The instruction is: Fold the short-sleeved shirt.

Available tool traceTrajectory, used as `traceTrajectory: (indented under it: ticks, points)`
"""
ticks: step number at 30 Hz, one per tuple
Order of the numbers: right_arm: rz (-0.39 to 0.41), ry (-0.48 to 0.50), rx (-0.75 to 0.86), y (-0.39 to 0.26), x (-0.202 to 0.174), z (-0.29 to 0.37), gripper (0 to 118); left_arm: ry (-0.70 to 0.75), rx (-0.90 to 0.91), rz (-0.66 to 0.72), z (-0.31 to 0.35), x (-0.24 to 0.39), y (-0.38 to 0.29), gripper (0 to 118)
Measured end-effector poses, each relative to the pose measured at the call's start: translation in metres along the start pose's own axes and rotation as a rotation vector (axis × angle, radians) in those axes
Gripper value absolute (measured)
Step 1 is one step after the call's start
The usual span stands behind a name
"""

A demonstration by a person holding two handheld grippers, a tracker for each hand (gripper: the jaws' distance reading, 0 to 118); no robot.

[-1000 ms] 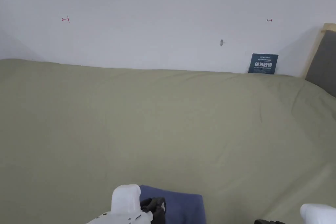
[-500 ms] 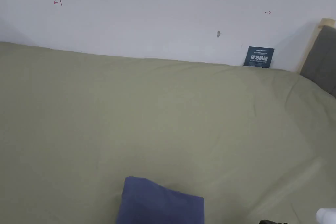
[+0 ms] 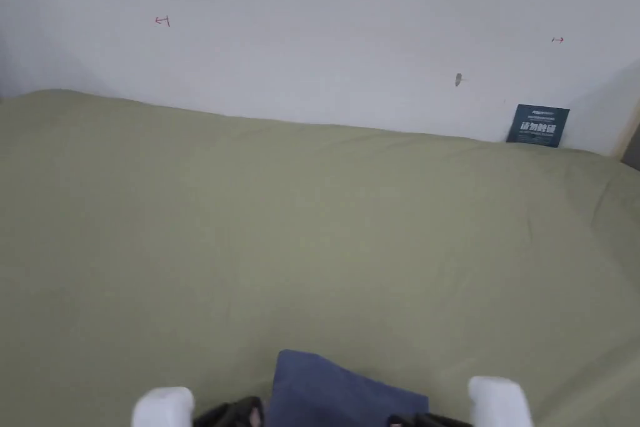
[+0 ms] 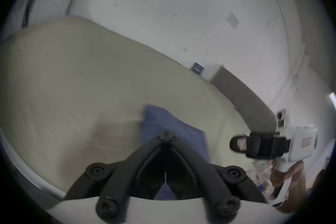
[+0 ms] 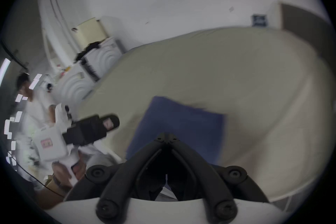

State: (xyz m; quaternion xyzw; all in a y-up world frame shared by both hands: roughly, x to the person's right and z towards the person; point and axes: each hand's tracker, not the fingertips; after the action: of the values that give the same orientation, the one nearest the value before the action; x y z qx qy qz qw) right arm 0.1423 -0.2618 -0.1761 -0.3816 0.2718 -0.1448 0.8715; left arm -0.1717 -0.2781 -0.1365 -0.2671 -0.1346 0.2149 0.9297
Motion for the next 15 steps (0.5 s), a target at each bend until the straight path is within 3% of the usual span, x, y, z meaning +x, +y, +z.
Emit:
traceTrajectory:
  ticks: [3, 6, 10, 11, 15]
  points:
    - [-0.093, 0.195, -0.075, -0.009, 0.015, -0.050, 1, 0.064, -0.033, 0.052, 0.006, -0.029, 0.019, 0]
    - [-0.179, 0.156, -0.114, -0.022, 0.033, -0.073, 1, 0.071, -0.040, 0.107, 0.011, -0.045, 0.022, 0]
    - [-0.382, 0.154, -0.117, -0.041, 0.071, -0.079, 1, 0.068, -0.091, 0.135, 0.010, -0.051, 0.017, 0]
    - [-0.401, 0.180, -0.111, -0.044, 0.076, -0.078, 1, 0.047, -0.115, 0.150, 0.007, -0.052, 0.017, 0]
    - [-0.330, 0.156, -0.115, -0.041, 0.072, -0.071, 1, -0.071, -0.205, 0.170, -0.010, -0.048, 0.014, 0]
